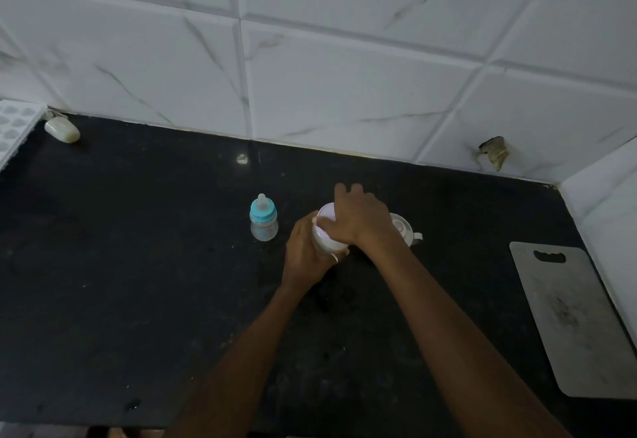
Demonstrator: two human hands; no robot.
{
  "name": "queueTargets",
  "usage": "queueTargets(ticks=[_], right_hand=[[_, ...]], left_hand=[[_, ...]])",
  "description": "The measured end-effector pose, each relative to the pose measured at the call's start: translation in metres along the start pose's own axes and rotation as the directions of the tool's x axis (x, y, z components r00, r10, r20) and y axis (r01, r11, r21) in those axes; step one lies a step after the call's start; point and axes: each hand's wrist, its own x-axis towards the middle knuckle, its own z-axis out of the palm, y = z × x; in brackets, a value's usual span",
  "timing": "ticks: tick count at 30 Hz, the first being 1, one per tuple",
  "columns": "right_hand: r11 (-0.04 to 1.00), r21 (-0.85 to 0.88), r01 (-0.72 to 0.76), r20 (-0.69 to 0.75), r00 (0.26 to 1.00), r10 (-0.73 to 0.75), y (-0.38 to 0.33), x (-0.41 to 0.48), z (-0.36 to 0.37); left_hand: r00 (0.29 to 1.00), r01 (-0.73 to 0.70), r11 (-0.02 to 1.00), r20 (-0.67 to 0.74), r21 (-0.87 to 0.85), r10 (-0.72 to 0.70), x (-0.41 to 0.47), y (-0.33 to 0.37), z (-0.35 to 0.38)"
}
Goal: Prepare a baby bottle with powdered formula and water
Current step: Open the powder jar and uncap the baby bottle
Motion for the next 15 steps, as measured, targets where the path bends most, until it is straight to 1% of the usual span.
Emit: queueTargets(ticks=[1,2,4,7,8,10,12,14,15], right_hand=[[0.999,-0.021,-0.04,-0.038,0.998,0.039,-0.004,0.001,0.001],[0.998,-0.031,-0.062,-0.042,0.997,0.061,-0.009,0.002,0.002],[0.997,-0.055,-0.045,-0.014,0.999,0.044,-0.016,0.004,0.01],[0.999,-0.006,-0.042,-0.048,0.998,0.042,-0.017,0.001,0.017],[1.0,-0.006,-0.017,-0.054,0.998,0.016,-0.015,-0.001,0.018],[0.995,-0.034,0.097,0.028,0.995,-0.096,-0.006,-0.002,0.017],[0.977,-0.003,0.213,0.134,0.968,-0.21,0.002,-0.002,0.012],[0.965,0.068,0.254,0.218,0.94,-0.263,0.008,-0.001,0.008],[0.965,0.116,0.233,0.242,0.936,-0.255,0.01,-0.001,0.007]], left_hand=[[1.0,0.002,1.0,0.024,0.024,-0.003,0.002,0.004,0.0],[0.999,-0.006,0.999,0.046,0.054,0.003,0.003,0.004,0.001],[0.998,-0.006,0.996,0.06,0.088,0.001,0.007,0.002,0.002],[0.999,0.007,0.999,0.039,0.049,-0.009,0.004,-0.002,0.002],[1.0,0.002,1.0,0.025,0.028,-0.003,0.004,-0.001,0.001],[1.0,0.01,1.0,0.011,-0.011,-0.009,0.002,-0.003,0.001],[0.999,0.025,1.0,0.021,0.001,-0.025,0.001,0.001,0.0],[1.0,0.011,1.0,-0.015,0.004,-0.011,0.001,-0.001,0.0],[1.0,0.007,1.0,-0.021,-0.016,-0.007,-0.001,-0.003,0.001]])
